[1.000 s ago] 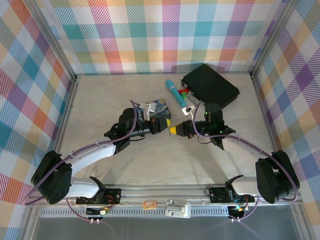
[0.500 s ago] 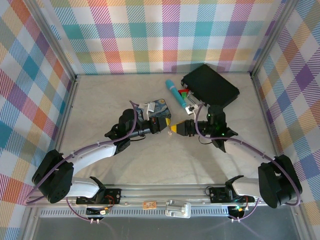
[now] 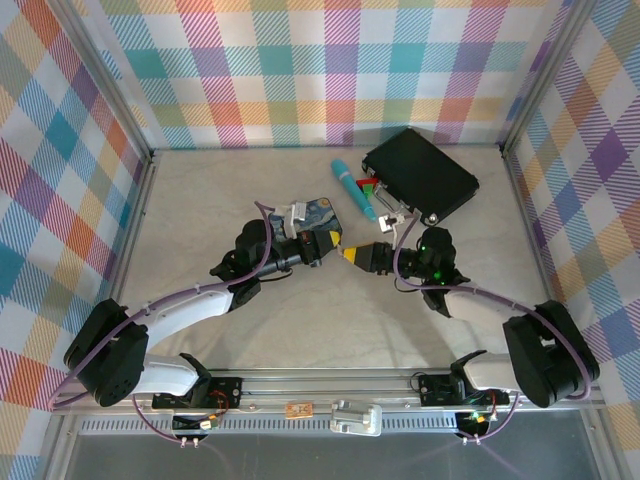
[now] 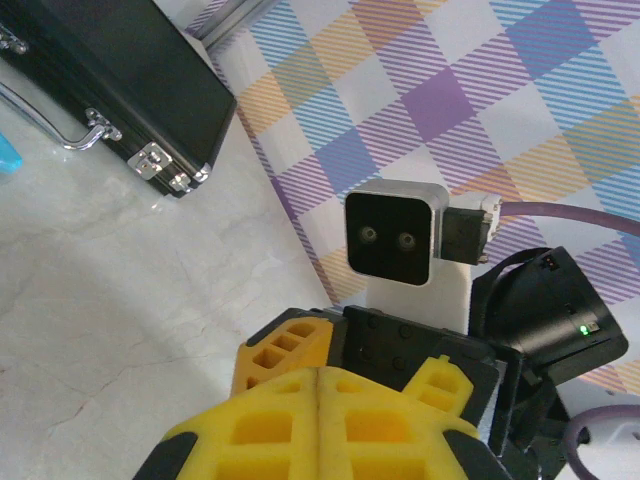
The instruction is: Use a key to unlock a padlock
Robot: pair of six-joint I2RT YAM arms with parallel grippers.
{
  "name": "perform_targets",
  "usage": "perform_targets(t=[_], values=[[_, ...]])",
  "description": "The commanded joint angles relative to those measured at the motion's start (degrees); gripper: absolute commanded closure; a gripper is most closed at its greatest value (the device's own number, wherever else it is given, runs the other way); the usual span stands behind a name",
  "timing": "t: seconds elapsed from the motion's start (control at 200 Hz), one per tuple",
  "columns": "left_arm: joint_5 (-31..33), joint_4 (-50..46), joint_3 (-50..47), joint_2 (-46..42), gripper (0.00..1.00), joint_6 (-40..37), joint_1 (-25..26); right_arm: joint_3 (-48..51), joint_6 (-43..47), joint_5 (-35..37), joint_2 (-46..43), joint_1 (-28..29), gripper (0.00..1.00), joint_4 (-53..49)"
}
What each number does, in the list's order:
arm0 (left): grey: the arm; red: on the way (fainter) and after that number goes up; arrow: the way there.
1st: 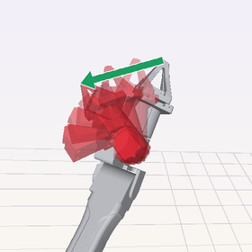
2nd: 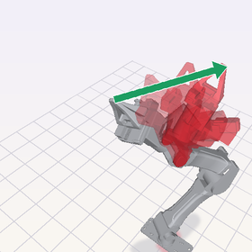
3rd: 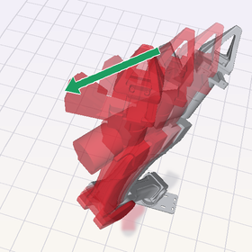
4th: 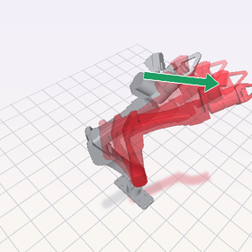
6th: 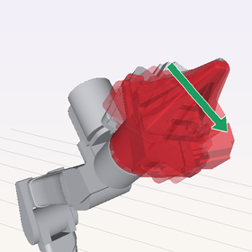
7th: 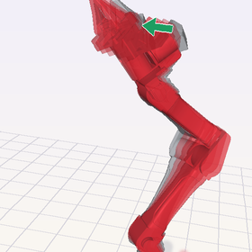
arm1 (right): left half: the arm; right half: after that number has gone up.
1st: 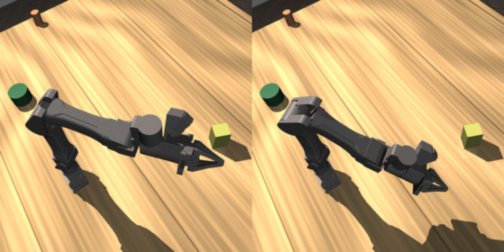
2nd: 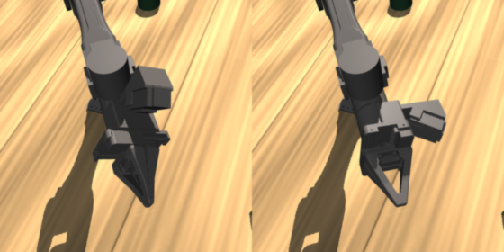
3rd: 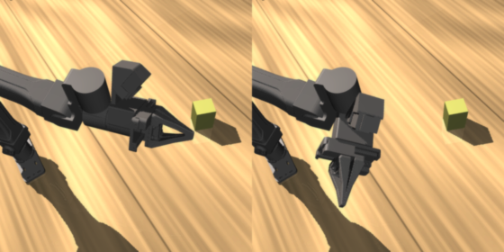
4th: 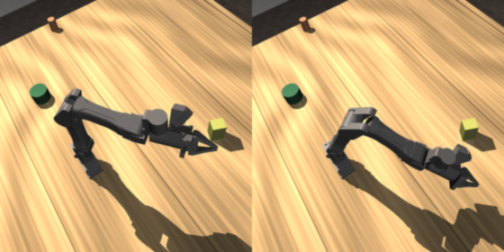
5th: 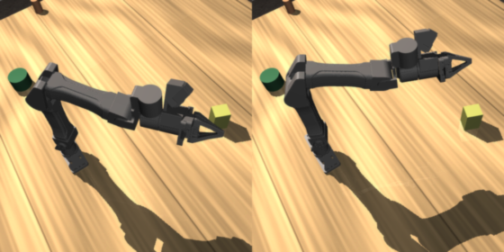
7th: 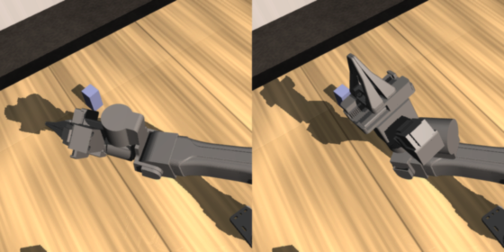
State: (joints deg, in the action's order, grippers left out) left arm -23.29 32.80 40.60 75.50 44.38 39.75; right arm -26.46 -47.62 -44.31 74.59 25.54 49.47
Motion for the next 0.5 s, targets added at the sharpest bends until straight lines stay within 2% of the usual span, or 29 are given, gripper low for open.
perform_targets(t=[0.0,0.13,0.315,0.495], values=[[0.3,3.0,-1.0,0.3,1.00,0.7,0.7,0.1,-1.9,0.2,1.4,0.9,0.53,8.4],[0.4,3.2,-1.0,0.6,1.00,0.9,0.8,-0.2,-3.0,-0.3,3.0,1.4,0.55,11.2],[0.9,3.7,-1.1,0.7,1.00,1.2,0.9,0.1,-3.6,-0.9,3.4,2.7,0.63,12.1],[1.6,5.3,-2.0,0.8,1.00,1.9,0.9,0.8,-3.2,0.3,2.9,3.1,0.63,10.9]])
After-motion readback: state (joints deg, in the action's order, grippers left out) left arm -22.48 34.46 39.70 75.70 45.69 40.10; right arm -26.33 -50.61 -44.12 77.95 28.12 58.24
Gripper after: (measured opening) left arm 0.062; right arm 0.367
